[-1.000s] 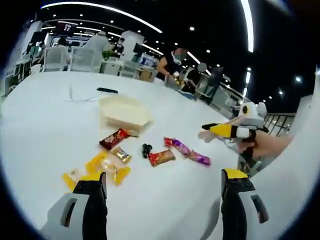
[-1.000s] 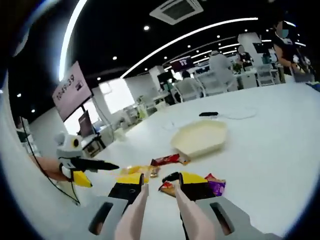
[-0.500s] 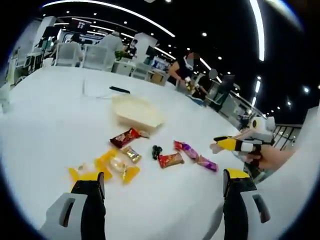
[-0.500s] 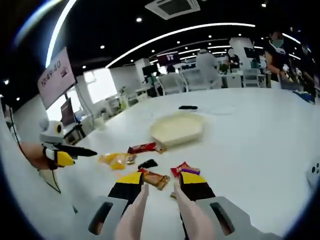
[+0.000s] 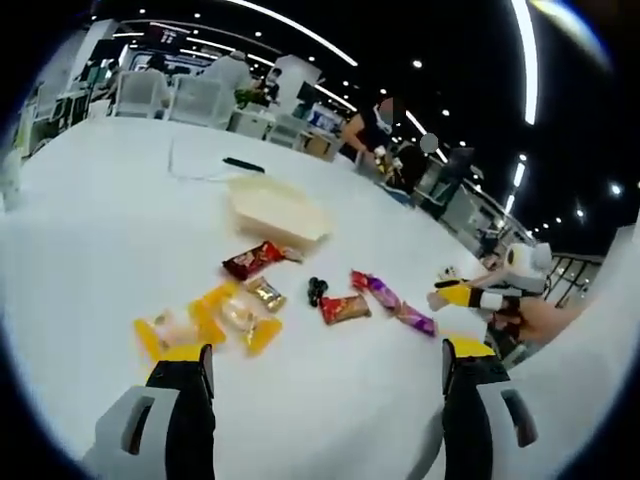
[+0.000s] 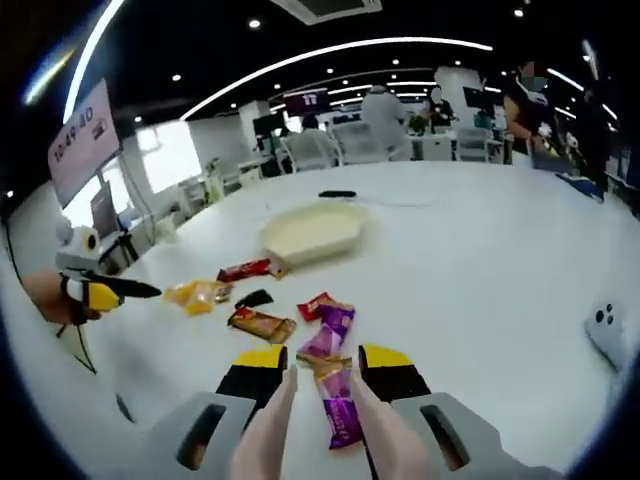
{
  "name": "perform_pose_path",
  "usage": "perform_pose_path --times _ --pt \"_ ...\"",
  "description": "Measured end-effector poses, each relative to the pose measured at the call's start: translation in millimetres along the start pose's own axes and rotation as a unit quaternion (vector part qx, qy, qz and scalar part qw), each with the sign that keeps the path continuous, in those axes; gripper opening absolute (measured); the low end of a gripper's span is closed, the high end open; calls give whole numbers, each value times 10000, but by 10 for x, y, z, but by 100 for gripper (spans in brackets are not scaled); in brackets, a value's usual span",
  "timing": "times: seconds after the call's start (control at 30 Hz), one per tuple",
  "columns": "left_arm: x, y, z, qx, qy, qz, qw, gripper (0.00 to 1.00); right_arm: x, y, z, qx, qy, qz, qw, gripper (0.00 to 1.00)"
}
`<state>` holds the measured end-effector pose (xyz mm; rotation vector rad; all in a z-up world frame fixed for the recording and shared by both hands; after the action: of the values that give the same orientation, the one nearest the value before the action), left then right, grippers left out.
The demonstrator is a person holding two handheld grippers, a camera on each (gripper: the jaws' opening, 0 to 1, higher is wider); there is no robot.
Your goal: Place the target food into the container with the food tongs after gripping and lifting it, then release it inside without dropping or visibly crushing the food.
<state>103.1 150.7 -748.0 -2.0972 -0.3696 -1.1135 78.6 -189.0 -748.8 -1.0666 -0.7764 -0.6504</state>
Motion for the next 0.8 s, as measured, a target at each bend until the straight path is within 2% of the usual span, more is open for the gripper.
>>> perform_pose_path --times 0.1,0.33,0.63,0.67,0.8 --pt "10 4 3 -10 16 13 10000 95 -28 5 -18 -22 -251 134 9996 28" --pt "27 1 12 -21 -20 51 10000 94 -126 95 -55 -120 -442 419 9981 28" --pt "34 -37 24 -29 -47 101 9999 93 -269 165 -92 -249 -411 749 9960 27" --pt "33 -41 27 -31 -47 108 9999 93 -252 157 -96 -256 -435 646 9966 27" --pt "33 -51 39 -16 -45 131 9999 92 -236 162 -92 -232 -482 764 9956 27"
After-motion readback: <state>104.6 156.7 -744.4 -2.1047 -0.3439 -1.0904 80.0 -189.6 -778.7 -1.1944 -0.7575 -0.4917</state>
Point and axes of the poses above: the point that each gripper's makers call its tool centre point, and the gripper's own axes: y roughly forward along the fingers, z roughly to its left, x roughly out of its top, the point moved 9 cm from there along -y, roughly backward along the fingers, and after that the axes turned 8 degrees about y, right-handed, at the moved point
